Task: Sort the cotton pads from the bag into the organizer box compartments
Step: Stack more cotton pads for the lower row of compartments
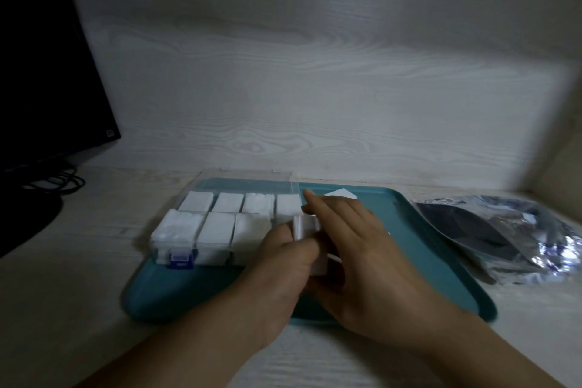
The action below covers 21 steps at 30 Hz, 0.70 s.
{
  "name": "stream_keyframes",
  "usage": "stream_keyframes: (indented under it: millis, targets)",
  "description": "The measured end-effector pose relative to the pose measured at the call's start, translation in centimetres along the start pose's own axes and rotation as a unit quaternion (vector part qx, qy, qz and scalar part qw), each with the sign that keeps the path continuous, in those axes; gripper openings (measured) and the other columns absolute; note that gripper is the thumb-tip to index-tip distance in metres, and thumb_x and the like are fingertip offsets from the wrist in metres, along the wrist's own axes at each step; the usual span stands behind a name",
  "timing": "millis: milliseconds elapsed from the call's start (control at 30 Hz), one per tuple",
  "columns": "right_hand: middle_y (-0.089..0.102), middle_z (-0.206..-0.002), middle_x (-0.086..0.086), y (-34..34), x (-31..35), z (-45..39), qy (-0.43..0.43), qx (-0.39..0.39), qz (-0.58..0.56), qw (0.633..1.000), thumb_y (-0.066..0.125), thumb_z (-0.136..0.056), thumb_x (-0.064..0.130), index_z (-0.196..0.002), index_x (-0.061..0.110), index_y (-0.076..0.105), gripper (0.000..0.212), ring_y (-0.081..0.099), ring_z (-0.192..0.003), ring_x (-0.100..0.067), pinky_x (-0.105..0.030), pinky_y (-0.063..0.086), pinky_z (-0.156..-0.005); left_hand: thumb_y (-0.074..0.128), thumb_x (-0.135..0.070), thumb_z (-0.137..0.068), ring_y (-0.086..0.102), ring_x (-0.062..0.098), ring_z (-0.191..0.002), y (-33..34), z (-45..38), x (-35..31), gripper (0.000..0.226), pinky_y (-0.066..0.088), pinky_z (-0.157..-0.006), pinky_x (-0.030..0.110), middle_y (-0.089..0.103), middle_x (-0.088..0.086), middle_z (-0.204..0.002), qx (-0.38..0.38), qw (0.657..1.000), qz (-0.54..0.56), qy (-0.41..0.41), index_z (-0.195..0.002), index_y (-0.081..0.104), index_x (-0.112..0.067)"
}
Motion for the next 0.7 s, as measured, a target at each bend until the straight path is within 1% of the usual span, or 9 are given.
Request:
stream_keyframes:
  millis: [100, 200, 267, 333, 433, 500, 567, 633, 700]
  targets:
    - [0.045, -0.136, 0.003, 0.02, -0.02, -0.08, 0.01, 0.001, -0.004, 1.0, 0.071, -0.074, 0.037, -0.142, 0.015, 0.044, 0.075, 0.041, -0.127, -0.015, -0.027, 0.038, -0.106, 0.061, -0.017, -0.094, 0.073, 0.008, -0.08, 0.09, -0.18, 0.47, 0.012, 0.054, -0.072, 0.028, 0.076, -0.007, -0.082, -0.007, 1.0, -0.031, 0.002, -0.098, 0.069, -0.025]
    - [0.046, -0.132, 0.005, -0.14, 0.07, -0.15, 0.011, -0.004, -0.02, 1.0, 0.072, -0.074, 0.034, -0.133, 0.019, 0.051, 0.065, 0.043, -0.125, -0.014, -0.029, 0.04, -0.102, 0.062, -0.014, -0.092, 0.073, 0.015, -0.085, 0.03, -0.07, 0.43, 0.012, 0.054, -0.075, 0.034, 0.076, 0.0, -0.084, -0.008, 0.999, -0.033, -0.01, -0.096, 0.07, -0.021]
    - [0.045, -0.133, 0.006, -0.24, 0.2, -0.1, 0.008, -0.007, -0.014, 1.0, 0.072, -0.074, 0.034, -0.133, 0.02, 0.05, 0.065, 0.042, -0.125, -0.013, -0.028, 0.04, -0.102, 0.063, -0.012, -0.091, 0.073, 0.019, -0.088, -0.14, -0.05, 0.38, 0.011, 0.055, -0.08, 0.038, 0.077, 0.004, -0.086, -0.013, 0.999, -0.033, -0.015, -0.096, 0.071, -0.018]
    - [0.043, -0.137, 0.006, -0.16, 0.34, -0.05, -0.003, 0.001, -0.001, 1.0, 0.072, -0.073, 0.034, -0.138, 0.021, 0.046, 0.071, 0.039, -0.13, -0.013, -0.028, 0.037, -0.106, 0.062, -0.009, -0.091, 0.073, 0.02, -0.088, -0.05, 0.02, 0.22, 0.012, 0.056, -0.084, 0.04, 0.077, 0.005, -0.087, -0.011, 0.999, -0.036, -0.016, -0.095, 0.071, -0.016]
    - [0.042, -0.14, 0.006, 0.19, 0.49, -0.06, -0.026, 0.021, 0.005, 0.999, 0.073, -0.072, 0.031, -0.142, 0.019, 0.043, 0.078, 0.035, -0.135, -0.015, -0.031, 0.034, -0.11, 0.06, -0.005, -0.092, 0.07, 0.026, -0.094, 0.45, 0.18, 0.02, 0.014, 0.054, -0.094, 0.045, 0.074, 0.011, -0.093, -0.015, 0.998, -0.049, -0.034, -0.093, 0.068, -0.016]
    - [0.046, -0.138, 0.006, 0.24, 0.51, -0.06, -0.032, 0.015, -0.01, 0.999, 0.075, -0.071, 0.026, -0.142, 0.019, 0.043, 0.079, 0.038, -0.134, -0.015, -0.031, 0.034, -0.109, 0.056, -0.003, -0.093, 0.069, 0.022, -0.088, 0.47, 0.03, 0.02, 0.018, 0.055, -0.087, 0.04, 0.072, 0.009, -0.088, -0.021, 0.997, -0.064, -0.032, -0.086, 0.065, -0.016]
    - [0.048, -0.138, 0.005, 0.21, 0.58, 0.0, -0.027, 0.011, -0.04, 0.999, 0.075, -0.073, 0.026, -0.148, 0.018, 0.033, 0.086, 0.04, -0.132, -0.014, -0.031, 0.034, -0.108, 0.057, -0.007, -0.094, 0.07, 0.019, -0.086, 0.45, -0.19, 0.24, 0.015, 0.055, -0.082, 0.037, 0.075, 0.006, -0.086, -0.013, 0.997, -0.066, -0.034, -0.089, 0.068, -0.016]
    - [0.047, -0.138, 0.004, 0.15, 0.66, 0.1, -0.023, 0.013, -0.068, 0.997, 0.074, -0.077, 0.032, -0.155, 0.018, 0.016, 0.098, 0.042, -0.129, -0.013, -0.029, 0.036, -0.107, 0.062, -0.015, -0.093, 0.073, 0.024, -0.091, 0.33, -0.06, 0.17, 0.011, 0.056, -0.089, 0.043, 0.077, 0.005, -0.09, -0.005, 0.997, -0.059, -0.046, -0.097, 0.072, -0.019]
    - [0.046, -0.138, 0.005, 0.03, 0.56, 0.15, -0.019, 0.01, -0.067, 0.998, 0.074, -0.078, 0.038, -0.156, 0.019, 0.006, 0.105, 0.043, -0.127, -0.013, -0.027, 0.035, -0.107, 0.063, -0.017, -0.093, 0.073, 0.028, -0.092, 0.22, -0.12, 0.03, 0.012, 0.056, -0.091, 0.046, 0.077, 0.007, -0.091, 0.001, 0.997, -0.055, -0.048, -0.099, 0.073, -0.018]
Point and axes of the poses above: each hand's wrist, its own z-axis away from the middle knuckle, its own y-axis out of the palm, x = y × z, the point moved 4 cm from there along -z, towards the middle knuckle
